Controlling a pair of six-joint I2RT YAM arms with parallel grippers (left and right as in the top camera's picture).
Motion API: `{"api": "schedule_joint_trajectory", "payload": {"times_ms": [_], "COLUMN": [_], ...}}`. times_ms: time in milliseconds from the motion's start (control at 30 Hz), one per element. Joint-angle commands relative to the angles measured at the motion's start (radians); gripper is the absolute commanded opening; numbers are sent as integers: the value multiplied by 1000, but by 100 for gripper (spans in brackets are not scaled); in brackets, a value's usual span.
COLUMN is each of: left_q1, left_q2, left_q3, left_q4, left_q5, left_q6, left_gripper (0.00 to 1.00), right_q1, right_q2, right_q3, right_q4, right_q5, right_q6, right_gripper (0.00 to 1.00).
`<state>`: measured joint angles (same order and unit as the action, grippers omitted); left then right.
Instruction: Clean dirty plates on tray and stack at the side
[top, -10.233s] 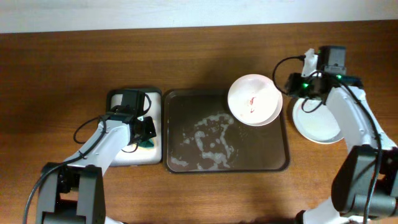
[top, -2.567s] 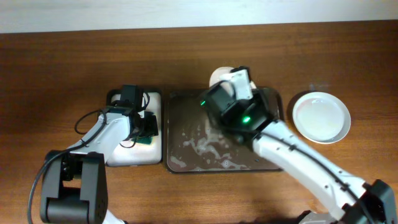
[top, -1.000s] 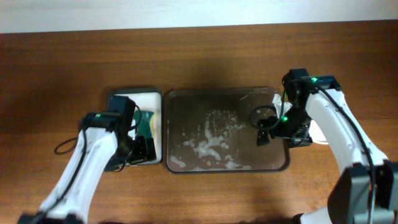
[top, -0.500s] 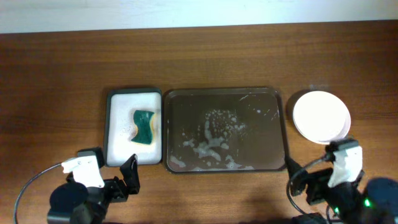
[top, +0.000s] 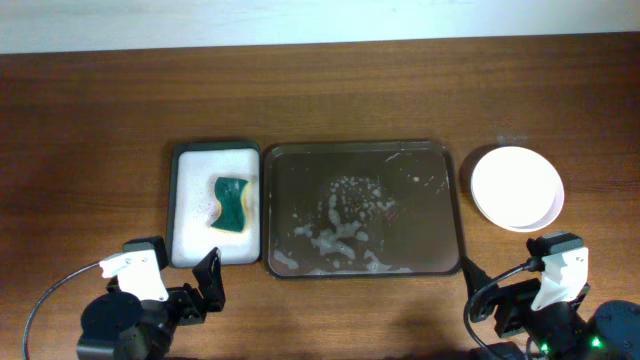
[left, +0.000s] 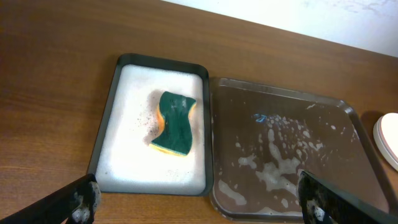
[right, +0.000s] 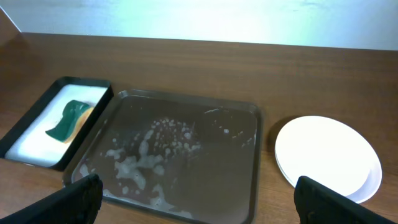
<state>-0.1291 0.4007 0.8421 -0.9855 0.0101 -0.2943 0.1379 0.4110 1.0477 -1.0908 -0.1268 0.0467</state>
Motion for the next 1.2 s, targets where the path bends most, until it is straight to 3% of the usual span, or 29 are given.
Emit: {"api": "schedule_joint_trajectory", "payload": {"times_ms": [0, 100, 367, 667, 867, 1167], "left_q1": [5, 5, 5, 5, 5, 5], "left_q2": [-6, -6, -6, -6, -6, -6], "left_q3": [-6, -6, -6, -6, -6, -6], "left_q4": [0, 0, 0, 0, 0, 0], "left_q5": [-11, -11, -11, -11, -11, -10], "left_q6": [19, 19, 19, 19, 19, 19], "left_gripper": [99, 99, 99, 99, 99, 99], "right_q1": [6, -11, -82, -108, -115, -115], "right_q2": [-12, -62, -394, -407, -407, -407], "right_q3": [-46, -154, -664, -1045, -1042, -1042], "right_q4": [5, 83, 643, 1240, 1012, 1016], "right_q5": [72, 80, 79, 80, 93, 79], "right_q6": [-18, -18, -16, -17, -16, -17], "right_gripper": [99, 99, 99, 99, 99, 99]}}
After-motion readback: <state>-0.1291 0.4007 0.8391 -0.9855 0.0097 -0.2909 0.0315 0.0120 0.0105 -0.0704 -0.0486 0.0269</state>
